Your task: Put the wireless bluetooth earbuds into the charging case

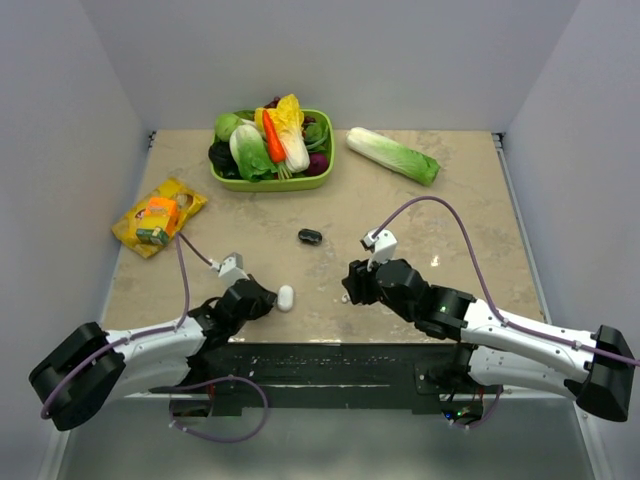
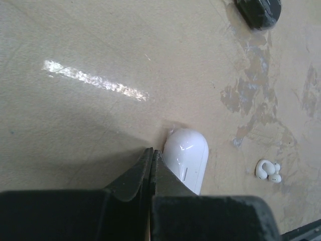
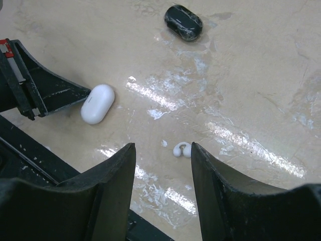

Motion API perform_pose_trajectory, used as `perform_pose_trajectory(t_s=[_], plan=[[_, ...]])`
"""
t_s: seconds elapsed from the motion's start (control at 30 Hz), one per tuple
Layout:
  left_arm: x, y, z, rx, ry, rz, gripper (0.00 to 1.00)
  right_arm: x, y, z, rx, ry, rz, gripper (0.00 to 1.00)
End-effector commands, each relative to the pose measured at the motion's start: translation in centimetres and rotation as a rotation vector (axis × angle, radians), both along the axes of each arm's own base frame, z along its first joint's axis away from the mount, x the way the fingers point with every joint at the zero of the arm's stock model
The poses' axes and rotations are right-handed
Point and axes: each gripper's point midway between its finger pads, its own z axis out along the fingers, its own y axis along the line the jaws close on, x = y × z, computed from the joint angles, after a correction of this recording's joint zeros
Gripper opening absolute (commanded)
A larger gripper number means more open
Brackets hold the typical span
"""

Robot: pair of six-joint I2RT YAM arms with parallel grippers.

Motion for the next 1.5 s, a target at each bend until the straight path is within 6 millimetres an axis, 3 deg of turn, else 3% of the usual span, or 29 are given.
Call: perform_pose_trajectory(t_s=[0.0,0.1,0.27,0.4,0.5,0.6,0.8,1.0,1.3,1.4,1.47], plan=[[-1.6,-0.7,-1.5,0.007,0.075,-0.042,0.0,0.6,-0.4,2.2,0.028,-0.047,-0.035,0.51],[-1.7,-1.1,-1.4,0.007,0.079,-0.042,0.0,0.6,-0.6,2.1,0.024,-0.045,-0.039,0.51],[-1.6,0.4,-0.8,0.08,0.077,-0.001,0.0,0.4,-0.6,1.7,0.021,-0.034,-0.034,0.52],[-3.3,2.1,-1.8,0.116,0.112,0.001,0.0,0.4,-0.6,1.6,0.023,-0.036,-0.036,0.52],[-4.2,1.9,-2.8,0.099,0.132,-0.026,0.0,0.5,-0.6,1.3,0.018,-0.035,-0.036,0.52],[-4.9,1.2,-3.6,0.086,0.151,-0.061,0.0,0.5,-0.5,1.1,0.014,-0.033,-0.035,0.52],[-3.9,-2.0,-2.4,0.021,0.1,-0.119,0.0,0.4,-0.6,1.2,0.013,-0.03,-0.036,0.52],[-4.0,-3.7,-2.1,0.017,0.104,-0.155,0.0,0.4,-0.9,1.3,0.011,-0.032,-0.046,0.52],[-3.1,-4.8,-1.4,0.035,0.078,-0.172,0.0,0.5,-1.0,0.9,-0.011,-0.027,-0.047,0.53],[-3.3,-4.2,-1.3,0.077,0.093,-0.178,0.0,0.6,-1.6,1.1,-0.032,-0.031,-0.067,0.54],[-3.5,-3.9,-0.5,0.082,0.079,-0.186,0.11,0.8,-2.0,1.3,-0.048,-0.04,-0.079,0.55]])
